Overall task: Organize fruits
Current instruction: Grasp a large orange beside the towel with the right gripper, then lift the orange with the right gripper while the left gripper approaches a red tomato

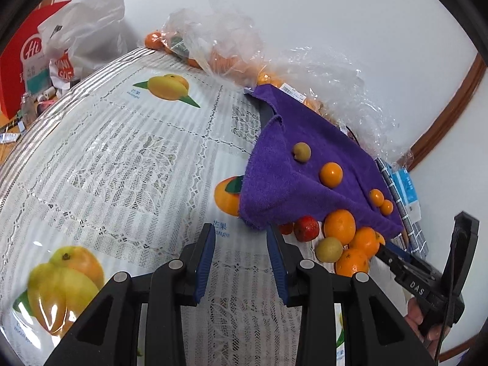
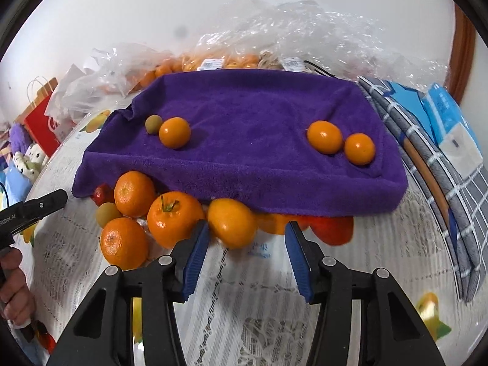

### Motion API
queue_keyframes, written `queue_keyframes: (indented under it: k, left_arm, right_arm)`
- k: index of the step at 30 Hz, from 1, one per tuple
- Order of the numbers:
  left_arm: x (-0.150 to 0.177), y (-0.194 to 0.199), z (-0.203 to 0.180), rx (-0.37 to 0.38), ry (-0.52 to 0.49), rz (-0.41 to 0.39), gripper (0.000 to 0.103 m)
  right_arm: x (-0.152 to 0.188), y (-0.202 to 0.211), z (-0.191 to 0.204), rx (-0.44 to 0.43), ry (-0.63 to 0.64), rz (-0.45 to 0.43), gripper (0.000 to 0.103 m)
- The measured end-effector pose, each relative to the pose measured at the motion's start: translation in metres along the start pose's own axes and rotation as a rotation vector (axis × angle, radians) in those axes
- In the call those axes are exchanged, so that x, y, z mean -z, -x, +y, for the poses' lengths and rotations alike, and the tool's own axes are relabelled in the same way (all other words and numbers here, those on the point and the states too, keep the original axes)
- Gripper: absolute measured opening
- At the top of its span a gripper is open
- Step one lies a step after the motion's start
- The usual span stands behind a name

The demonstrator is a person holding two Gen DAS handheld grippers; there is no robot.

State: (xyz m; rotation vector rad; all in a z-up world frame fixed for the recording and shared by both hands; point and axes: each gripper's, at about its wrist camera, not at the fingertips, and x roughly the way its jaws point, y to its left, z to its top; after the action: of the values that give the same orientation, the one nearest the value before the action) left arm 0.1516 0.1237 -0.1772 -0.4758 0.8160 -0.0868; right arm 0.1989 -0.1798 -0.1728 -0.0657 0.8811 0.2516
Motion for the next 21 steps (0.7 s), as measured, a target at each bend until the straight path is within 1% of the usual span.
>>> queue_keyframes:
  k: [2, 4, 6, 7, 8, 13, 16, 21]
  left_arm:
    - [0.000, 0.001, -0.003, -0.005, -0.017, -0.005, 0.033]
    - [0.000, 0.000, -0.005, -0.012, -0.031, -0.006, 0.033]
    - [0.000, -0.001, -0.006, -0.011, -0.036, 0.001, 0.033]
    - [0.000, -0.001, -0.006, -0.009, -0.038, 0.005, 0.033]
    - [0.000, -0.001, -0.006, -0.009, -0.038, 0.004, 0.033]
    - [0.001, 0.001, -0.002, -0.004, -0.022, 0.001, 0.033]
    - [0.001, 0.004, 0.000, 0.003, -0.014, -0.007, 0.033]
    - [0.000, 0.004, 0.000, 0.038, -0.007, 0.004, 0.033]
  right_arm:
    - [-0.002, -0.001, 0.002, 0.012, 0.023, -0.008, 0.051]
    - [-0.005, -0.003, 0.002, 0.006, 0.031, -0.009, 0.049]
    - [-0.005, -0.003, 0.001, -0.037, 0.026, -0.003, 0.035]
    - [-0.004, -0.003, 0.000, -0.059, 0.020, -0.002, 0.032]
    - [-0.003, -0.002, -0.001, -0.069, 0.014, -0.005, 0.032]
    - [0.006, 0.009, -0.009, -0.060, -0.020, -0.009, 0.032]
    - [0.017, 0.024, -0.018, -0.012, -0.036, -0.017, 0.032]
    - [0.039, 0.044, -0.028, 0.032, -0.033, 0.000, 0.032]
